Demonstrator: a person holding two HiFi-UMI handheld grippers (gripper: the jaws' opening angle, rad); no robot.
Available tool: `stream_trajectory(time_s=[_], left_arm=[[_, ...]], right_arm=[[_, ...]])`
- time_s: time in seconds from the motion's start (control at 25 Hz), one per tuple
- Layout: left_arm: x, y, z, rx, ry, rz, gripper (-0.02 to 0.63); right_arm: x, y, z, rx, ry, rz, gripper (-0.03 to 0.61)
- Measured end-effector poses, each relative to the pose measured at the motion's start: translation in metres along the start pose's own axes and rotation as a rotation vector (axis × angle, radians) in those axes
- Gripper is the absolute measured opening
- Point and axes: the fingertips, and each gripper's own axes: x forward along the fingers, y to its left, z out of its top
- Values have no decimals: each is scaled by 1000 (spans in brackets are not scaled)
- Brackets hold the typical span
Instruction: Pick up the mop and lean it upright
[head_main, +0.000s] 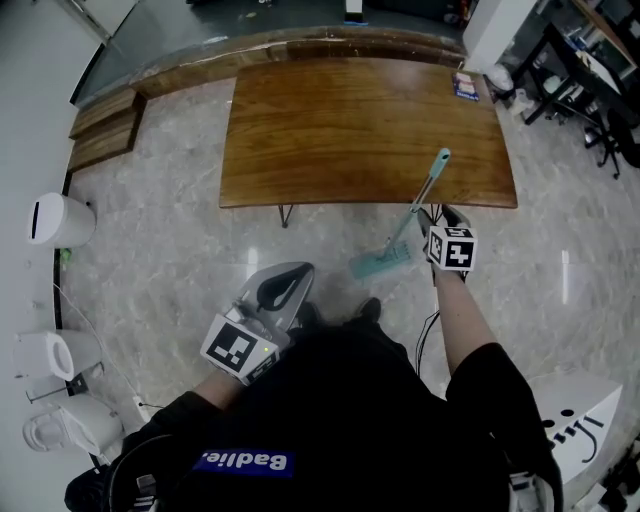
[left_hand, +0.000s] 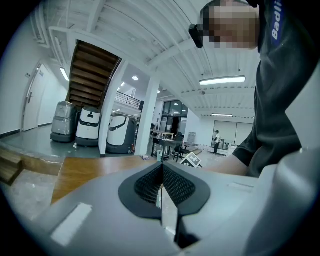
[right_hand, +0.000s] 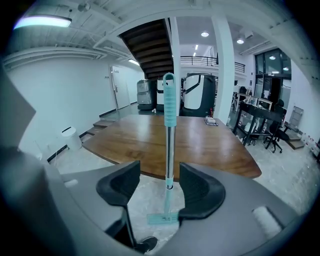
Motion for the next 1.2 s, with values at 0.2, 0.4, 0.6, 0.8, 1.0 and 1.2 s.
stream_trajectory(time_s=[0.2, 0.4, 0.6, 0.8, 1.0, 1.2], left_arm=[[-10, 0, 1, -12, -17, -34, 20], [-21, -3, 9, 5, -64, -87, 20], [-32, -3, 10, -6, -75, -134, 20], [-40, -5, 9, -44, -105, -201, 20], [-39, -18, -1, -85, -104, -287, 20], [-35, -43, -9, -93, -93, -348, 20]], right_arm=[[-28, 28, 3, 23, -37, 15, 252], [-63, 63, 16, 21, -97, 32, 251], [-96, 96, 25, 25, -145, 35, 250], [-133, 129, 33, 16, -211, 21, 227], [-168, 157, 31, 6, -271, 14, 213], [-196, 169, 17, 25, -304, 21, 197]])
